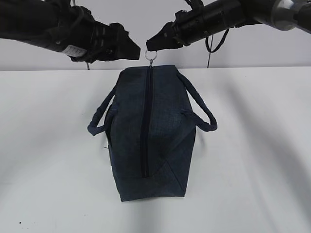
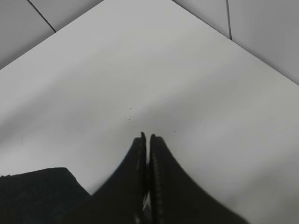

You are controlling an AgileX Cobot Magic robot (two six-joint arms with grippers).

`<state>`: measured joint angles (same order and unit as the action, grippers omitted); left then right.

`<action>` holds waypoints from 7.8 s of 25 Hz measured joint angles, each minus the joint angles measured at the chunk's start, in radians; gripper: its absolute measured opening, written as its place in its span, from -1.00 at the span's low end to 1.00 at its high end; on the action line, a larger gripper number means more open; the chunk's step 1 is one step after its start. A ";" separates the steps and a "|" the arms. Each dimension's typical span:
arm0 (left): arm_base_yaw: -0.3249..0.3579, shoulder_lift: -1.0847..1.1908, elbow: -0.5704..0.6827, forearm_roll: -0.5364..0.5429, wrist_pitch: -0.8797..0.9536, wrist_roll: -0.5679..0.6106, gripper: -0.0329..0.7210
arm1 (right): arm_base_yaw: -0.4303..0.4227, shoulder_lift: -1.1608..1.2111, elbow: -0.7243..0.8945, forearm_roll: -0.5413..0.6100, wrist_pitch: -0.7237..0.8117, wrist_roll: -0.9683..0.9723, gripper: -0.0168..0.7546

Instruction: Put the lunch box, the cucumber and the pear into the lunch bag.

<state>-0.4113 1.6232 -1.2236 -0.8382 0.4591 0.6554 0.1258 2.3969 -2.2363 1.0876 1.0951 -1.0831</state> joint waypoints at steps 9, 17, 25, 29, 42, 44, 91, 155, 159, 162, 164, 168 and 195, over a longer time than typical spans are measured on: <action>0.061 0.152 -0.108 -0.052 0.081 -0.006 0.31 | 0.000 0.000 -0.002 -0.007 0.002 0.000 -0.94; 0.075 0.211 -0.128 -0.065 0.144 -0.015 -0.32 | -0.001 0.000 -0.002 -0.014 0.004 0.006 -0.94; 0.076 0.211 -0.129 -0.083 0.125 0.059 -0.88 | -0.004 0.000 -0.002 -0.036 0.006 0.011 -0.94; 0.076 0.212 -0.129 -0.149 0.126 0.173 -0.89 | -0.005 0.000 -0.002 -0.060 0.006 0.015 -0.94; 0.076 0.227 -0.129 -0.326 0.142 0.394 -0.89 | -0.030 0.000 -0.002 -0.166 0.028 0.092 -0.94; 0.076 0.225 -0.129 -0.347 0.144 0.418 -0.89 | -0.030 0.002 -0.002 -0.173 0.032 0.098 -0.94; 0.081 0.189 -0.168 -0.256 -0.002 0.438 0.17 | -0.045 0.052 -0.300 -0.642 0.147 0.613 0.09; 0.129 -0.761 -0.013 0.719 0.806 -0.561 0.18 | -0.045 -1.829 1.260 -0.998 0.173 0.943 0.07; 0.129 -0.922 0.115 0.719 0.809 -0.565 0.18 | -0.045 -1.978 1.376 -1.007 0.175 0.943 0.07; 0.129 -1.043 0.210 0.719 0.811 -0.574 0.18 | -0.045 -2.062 1.442 -1.007 0.175 0.943 0.16; 0.129 -1.124 0.278 0.719 0.812 -0.576 0.18 | -0.045 -2.109 1.475 -1.007 0.175 0.943 0.20; 0.129 -1.276 0.410 0.719 0.814 -0.576 0.18 | -0.045 -2.178 1.536 -1.011 0.176 0.945 0.23; 0.129 -1.608 0.703 0.742 0.649 -0.576 0.18 | -0.045 -2.275 1.737 -1.021 0.054 0.948 0.23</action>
<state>-0.2821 0.0154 -0.5205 -0.0963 1.1084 0.0792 0.0806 0.1222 -0.4991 0.0662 1.1491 -0.1355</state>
